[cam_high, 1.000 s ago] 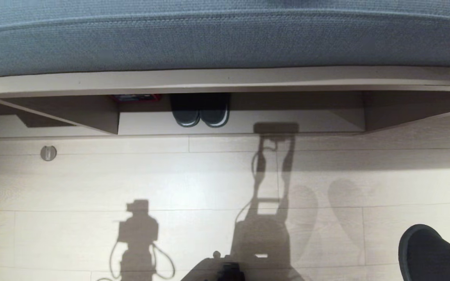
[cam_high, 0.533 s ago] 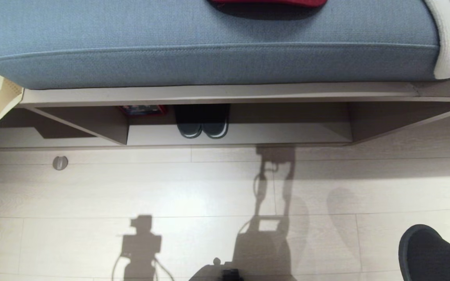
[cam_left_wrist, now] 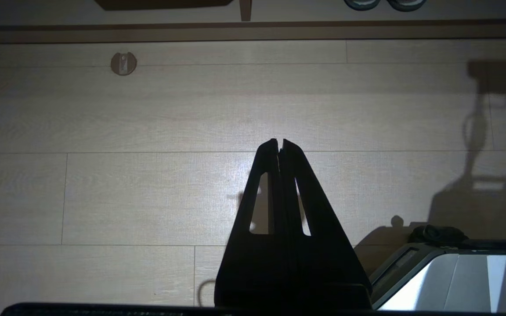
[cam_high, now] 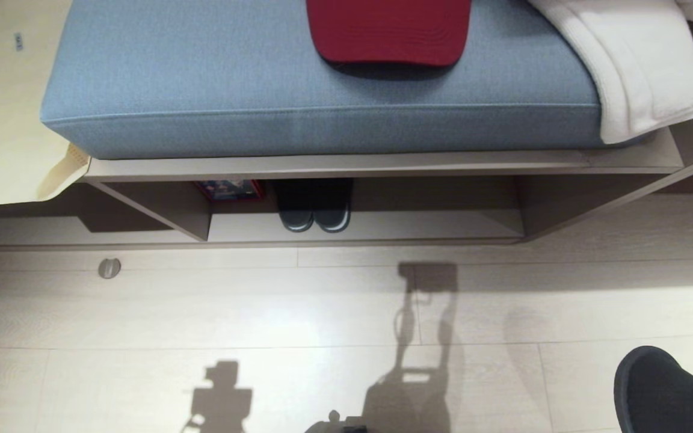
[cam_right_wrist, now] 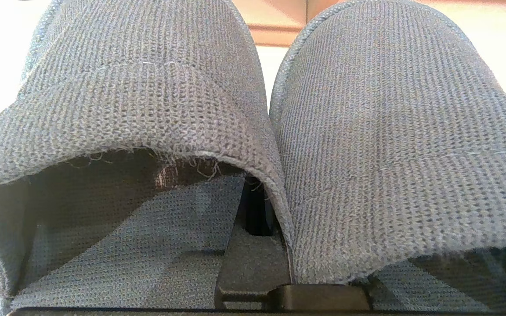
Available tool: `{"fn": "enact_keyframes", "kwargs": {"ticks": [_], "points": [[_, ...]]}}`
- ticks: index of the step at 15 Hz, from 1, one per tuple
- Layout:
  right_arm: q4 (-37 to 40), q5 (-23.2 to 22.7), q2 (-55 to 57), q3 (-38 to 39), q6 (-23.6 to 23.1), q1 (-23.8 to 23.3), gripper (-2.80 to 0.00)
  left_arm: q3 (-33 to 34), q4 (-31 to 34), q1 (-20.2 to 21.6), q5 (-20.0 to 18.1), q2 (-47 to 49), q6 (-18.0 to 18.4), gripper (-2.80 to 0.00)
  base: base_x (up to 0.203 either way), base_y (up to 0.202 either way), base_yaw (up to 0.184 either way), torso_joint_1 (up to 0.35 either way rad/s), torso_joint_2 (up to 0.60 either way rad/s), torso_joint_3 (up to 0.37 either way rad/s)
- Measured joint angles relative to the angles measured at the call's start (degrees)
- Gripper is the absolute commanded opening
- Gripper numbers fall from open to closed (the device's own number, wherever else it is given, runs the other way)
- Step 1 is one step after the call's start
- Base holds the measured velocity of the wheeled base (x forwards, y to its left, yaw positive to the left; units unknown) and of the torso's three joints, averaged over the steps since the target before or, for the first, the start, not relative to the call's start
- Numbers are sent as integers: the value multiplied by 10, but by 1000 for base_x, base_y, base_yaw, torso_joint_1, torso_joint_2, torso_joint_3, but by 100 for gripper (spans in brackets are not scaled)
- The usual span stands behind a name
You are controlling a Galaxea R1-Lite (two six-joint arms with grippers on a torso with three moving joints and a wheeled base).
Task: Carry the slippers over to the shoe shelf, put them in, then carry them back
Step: Place the slippers on the floor
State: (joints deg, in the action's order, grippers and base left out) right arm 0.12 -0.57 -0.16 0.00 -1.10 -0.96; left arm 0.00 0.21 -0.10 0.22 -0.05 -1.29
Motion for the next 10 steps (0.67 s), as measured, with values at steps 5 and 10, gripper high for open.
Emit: {"fn": "enact_keyframes", "kwargs": {"ticks": [5,10], "points": [[0,0,0,0,0,0,-280,0,0,1,0,0,-1,-280,0,0,0,3,3,201],[0,0,0,0,0,0,-280,0,0,1,0,0,-1,-280,0,0,0,2,4,204]]}}
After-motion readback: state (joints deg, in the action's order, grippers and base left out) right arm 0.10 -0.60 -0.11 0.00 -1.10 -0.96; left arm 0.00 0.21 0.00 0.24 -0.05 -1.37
